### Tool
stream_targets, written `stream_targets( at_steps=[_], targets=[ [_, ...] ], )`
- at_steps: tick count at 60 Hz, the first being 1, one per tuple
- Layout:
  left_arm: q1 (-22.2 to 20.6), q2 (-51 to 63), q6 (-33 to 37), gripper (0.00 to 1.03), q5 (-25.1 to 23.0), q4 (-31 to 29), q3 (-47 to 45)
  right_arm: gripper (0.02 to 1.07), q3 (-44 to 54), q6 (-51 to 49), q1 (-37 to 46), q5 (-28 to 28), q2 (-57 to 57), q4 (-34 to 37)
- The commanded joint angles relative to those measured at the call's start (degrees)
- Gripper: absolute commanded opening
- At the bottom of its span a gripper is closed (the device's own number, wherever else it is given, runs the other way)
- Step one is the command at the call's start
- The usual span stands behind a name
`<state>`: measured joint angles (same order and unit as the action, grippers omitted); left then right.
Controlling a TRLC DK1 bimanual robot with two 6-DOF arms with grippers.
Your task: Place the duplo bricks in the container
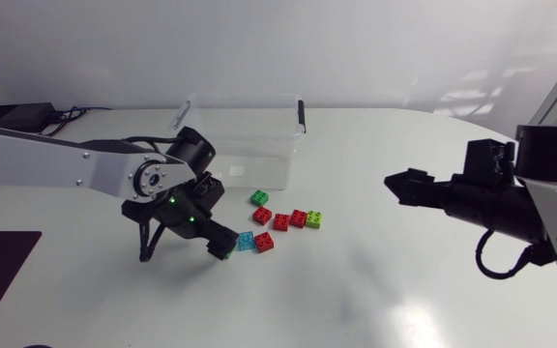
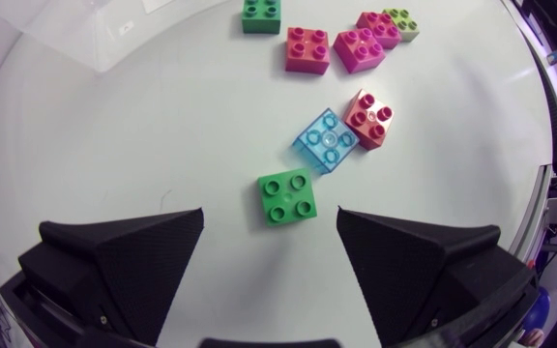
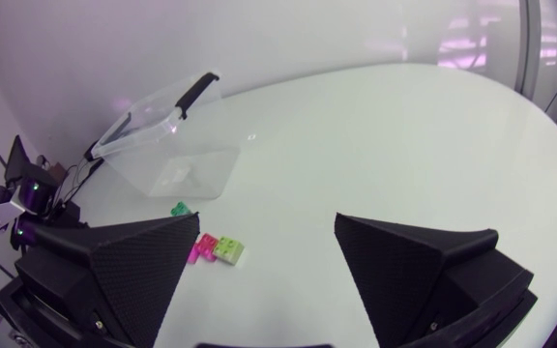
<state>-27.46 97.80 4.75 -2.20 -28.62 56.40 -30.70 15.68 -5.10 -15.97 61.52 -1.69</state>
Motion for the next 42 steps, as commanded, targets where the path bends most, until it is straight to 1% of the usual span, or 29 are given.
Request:
stream_targets(
  at_steps=[1,4,7,9,12,14,17,21,27,28,33,37,40,41,42],
  targets=[
    [-1.01,2.22,0.43,0.96,0.88,-0.47,2.40,1.03,-3.49,2.34,-0.26,-2.58,5.81,2.05],
    [-1.28,3.36,0.34,0.94,1.58,-0.38,2.75,1.03,-5.51,1.98,0.97,-5.39,9.06,4.24],
    [-1.54,4.68,0.34,0.92,2.11,-0.12,3.01,1.03,-7.09,-1.36,2.12,-6.45,11.52,6.09],
    [-1.63,5.21,0.34,0.91,2.20,-0.03,3.01,1.03,-7.53,-3.82,3.08,-8.99,12.84,6.44],
    [-1.89,5.65,0.43,0.91,2.20,0.06,2.92,1.03,-8.15,-5.40,5.54,-15.41,14.68,6.18],
    [-1.98,5.91,0.52,0.91,2.28,0.32,2.66,1.03,-8.94,-6.19,5.89,-16.55,15.65,6.26],
    [-2.24,6.53,0.61,0.91,3.25,0.50,2.66,1.03,-10.35,-9.88,5.54,-16.03,16.97,8.46],
    [-2.33,7.05,0.78,0.87,3.43,0.50,2.57,1.03,-11.31,-15.51,2.64,-14.36,17.50,9.87],
    [-2.77,7.85,1.05,0.81,3.43,0.76,2.66,1.03,-13.77,-22.10,-2.28,-8.12,19.96,11.10],
    [-2.95,8.11,1.05,0.78,3.43,0.85,2.66,1.03,-14.21,-23.50,-2.89,-7.24,20.57,11.19],
    [-4.00,8.99,1.22,0.56,3.43,2.52,2.31,1.03,-16.32,-30.10,-5.00,-5.83,23.83,12.42],
    [-4.27,9.78,1.13,0.35,3.34,3.75,2.13,1.03,-17.11,-34.23,-7.11,-3.11,25.93,12.42],
    [-4.35,10.22,1.40,0.31,3.34,4.28,1.78,1.03,-17.82,-36.60,-8.08,-2.23,27.69,12.42],
    [-4.35,10.66,1.57,0.27,3.25,4.63,1.61,1.03,-18.43,-37.83,-8.34,-2.31,29.01,12.42],
    [-4.35,10.66,1.84,0.26,3.25,4.89,1.43,1.03,-18.61,-38.62,-8.52,-2.31,29.63,12.42]
  ],
)
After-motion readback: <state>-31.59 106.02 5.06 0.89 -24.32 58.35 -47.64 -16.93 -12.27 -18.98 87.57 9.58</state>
